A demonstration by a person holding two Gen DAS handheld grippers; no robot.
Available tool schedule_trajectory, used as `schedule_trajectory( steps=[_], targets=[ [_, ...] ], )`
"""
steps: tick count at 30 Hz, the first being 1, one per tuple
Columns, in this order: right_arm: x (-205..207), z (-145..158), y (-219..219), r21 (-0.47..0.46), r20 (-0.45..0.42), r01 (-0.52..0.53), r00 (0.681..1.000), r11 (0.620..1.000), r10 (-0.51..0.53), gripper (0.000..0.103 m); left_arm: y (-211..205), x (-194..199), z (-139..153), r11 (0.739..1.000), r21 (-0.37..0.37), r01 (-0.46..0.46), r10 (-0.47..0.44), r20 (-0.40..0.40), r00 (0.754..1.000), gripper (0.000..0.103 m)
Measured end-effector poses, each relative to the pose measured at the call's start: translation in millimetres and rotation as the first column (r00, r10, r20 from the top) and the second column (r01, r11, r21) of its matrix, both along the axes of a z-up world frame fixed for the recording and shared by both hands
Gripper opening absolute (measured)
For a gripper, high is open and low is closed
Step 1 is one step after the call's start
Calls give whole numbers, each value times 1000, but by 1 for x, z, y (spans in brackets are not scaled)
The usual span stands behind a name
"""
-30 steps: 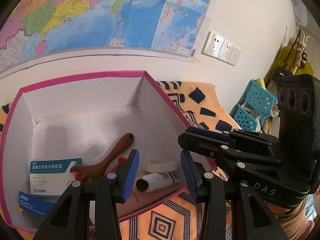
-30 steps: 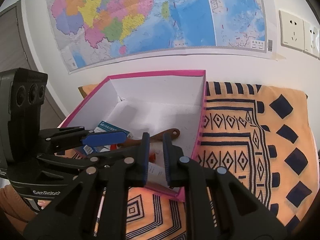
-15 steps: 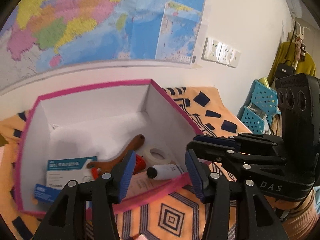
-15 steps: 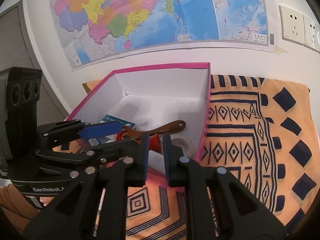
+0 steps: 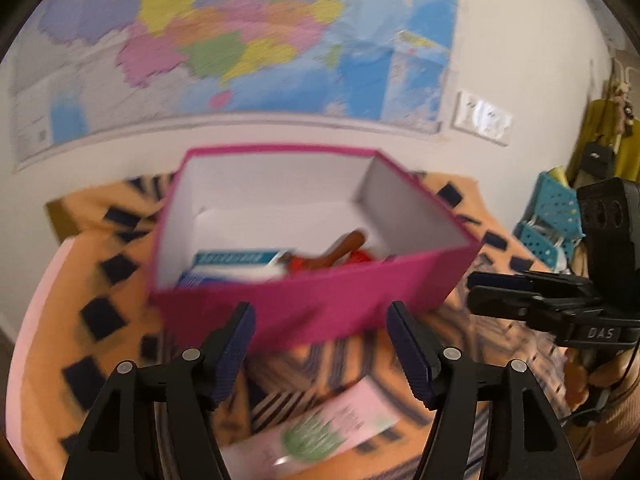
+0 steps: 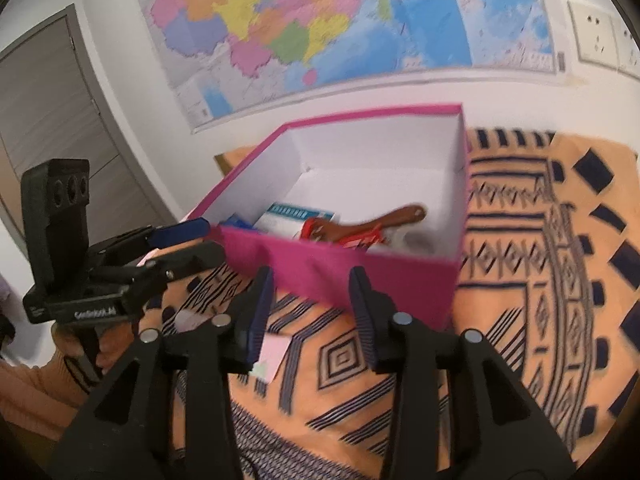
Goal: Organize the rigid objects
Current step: 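Move the right gripper down to the pink aloe lotion tube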
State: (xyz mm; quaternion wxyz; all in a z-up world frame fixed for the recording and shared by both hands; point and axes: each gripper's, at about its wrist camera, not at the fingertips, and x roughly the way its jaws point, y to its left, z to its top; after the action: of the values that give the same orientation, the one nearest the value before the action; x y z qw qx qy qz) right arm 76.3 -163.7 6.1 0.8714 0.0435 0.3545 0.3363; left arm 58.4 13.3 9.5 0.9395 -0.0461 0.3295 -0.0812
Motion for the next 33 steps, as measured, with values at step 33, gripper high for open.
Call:
schedule_trajectory(
  steps=[33],
  targets=[
    [-1, -94, 61, 16, -273, -98, 957, 995, 99, 44, 41, -46, -73, 993, -72, -98, 78, -238, 968, 56]
  ],
)
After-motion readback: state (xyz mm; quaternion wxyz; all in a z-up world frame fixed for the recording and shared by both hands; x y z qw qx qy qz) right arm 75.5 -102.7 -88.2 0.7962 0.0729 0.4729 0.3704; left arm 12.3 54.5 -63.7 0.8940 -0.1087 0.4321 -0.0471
